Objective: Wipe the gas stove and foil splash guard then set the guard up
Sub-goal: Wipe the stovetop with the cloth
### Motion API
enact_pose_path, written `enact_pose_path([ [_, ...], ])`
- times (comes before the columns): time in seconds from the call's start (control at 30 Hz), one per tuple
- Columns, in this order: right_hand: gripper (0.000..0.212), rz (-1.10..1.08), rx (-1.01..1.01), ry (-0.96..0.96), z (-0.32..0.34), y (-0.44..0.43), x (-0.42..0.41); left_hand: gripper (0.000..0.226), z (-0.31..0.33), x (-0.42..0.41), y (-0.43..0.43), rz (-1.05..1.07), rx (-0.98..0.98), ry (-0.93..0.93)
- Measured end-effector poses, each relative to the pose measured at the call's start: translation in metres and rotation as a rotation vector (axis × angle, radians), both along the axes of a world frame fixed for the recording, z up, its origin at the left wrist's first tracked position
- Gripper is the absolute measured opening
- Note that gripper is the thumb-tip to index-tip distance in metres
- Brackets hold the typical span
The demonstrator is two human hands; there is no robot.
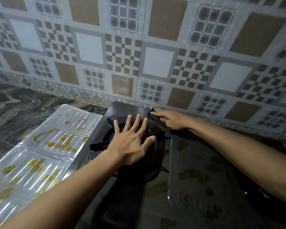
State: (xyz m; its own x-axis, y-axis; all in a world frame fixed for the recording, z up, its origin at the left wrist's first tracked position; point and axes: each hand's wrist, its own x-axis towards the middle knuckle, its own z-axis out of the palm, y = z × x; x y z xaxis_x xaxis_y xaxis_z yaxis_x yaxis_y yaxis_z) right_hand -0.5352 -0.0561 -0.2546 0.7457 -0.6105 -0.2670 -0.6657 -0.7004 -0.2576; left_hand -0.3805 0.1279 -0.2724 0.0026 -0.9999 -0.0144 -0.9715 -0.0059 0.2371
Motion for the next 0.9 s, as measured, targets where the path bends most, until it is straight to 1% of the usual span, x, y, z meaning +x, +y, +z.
enact_pose_path([
  [0.1, 0.050, -0.164, -0.052, 0.019, 0.001, 0.014, -0.026, 0.080, -0.005, -0.004, -0.004, -0.029, 0.030, -0.043],
  [0.2, 0.053, -0.215, -0.136, 0.044, 0.000, 0.026, -0.034, 0.080, -0.007, -0.006, -0.006, -0.026, 0.050, -0.060],
  [0.3, 0.056, -0.213, -0.138, -0.051, -0.007, 0.040, -0.027, 0.079, -0.007, -0.006, -0.007, -0.031, 0.044, -0.054],
  [0.4, 0.055, -0.265, -0.127, -0.108, -0.010, 0.050, -0.024, 0.076, -0.007, -0.005, -0.006, -0.078, -0.027, -0.041],
  [0.5, 0.052, -0.301, -0.110, -0.069, -0.010, 0.049, -0.029, 0.076, -0.008, -0.005, -0.004, -0.130, -0.013, -0.059],
  [0.57, 0.052, -0.367, -0.089, -0.045, -0.009, 0.050, -0.039, 0.080, -0.008, -0.005, -0.004, -0.143, 0.028, -0.068],
  [0.7, 0.052, -0.530, -0.056, -0.023, -0.008, 0.050, -0.071, 0.087, -0.010, -0.006, -0.004, -0.160, 0.048, -0.103],
  [0.9, 0.056, -0.746, -0.053, 0.043, -0.007, 0.048, -0.125, 0.078, -0.011, -0.007, -0.002, -0.210, -0.014, -0.112],
])
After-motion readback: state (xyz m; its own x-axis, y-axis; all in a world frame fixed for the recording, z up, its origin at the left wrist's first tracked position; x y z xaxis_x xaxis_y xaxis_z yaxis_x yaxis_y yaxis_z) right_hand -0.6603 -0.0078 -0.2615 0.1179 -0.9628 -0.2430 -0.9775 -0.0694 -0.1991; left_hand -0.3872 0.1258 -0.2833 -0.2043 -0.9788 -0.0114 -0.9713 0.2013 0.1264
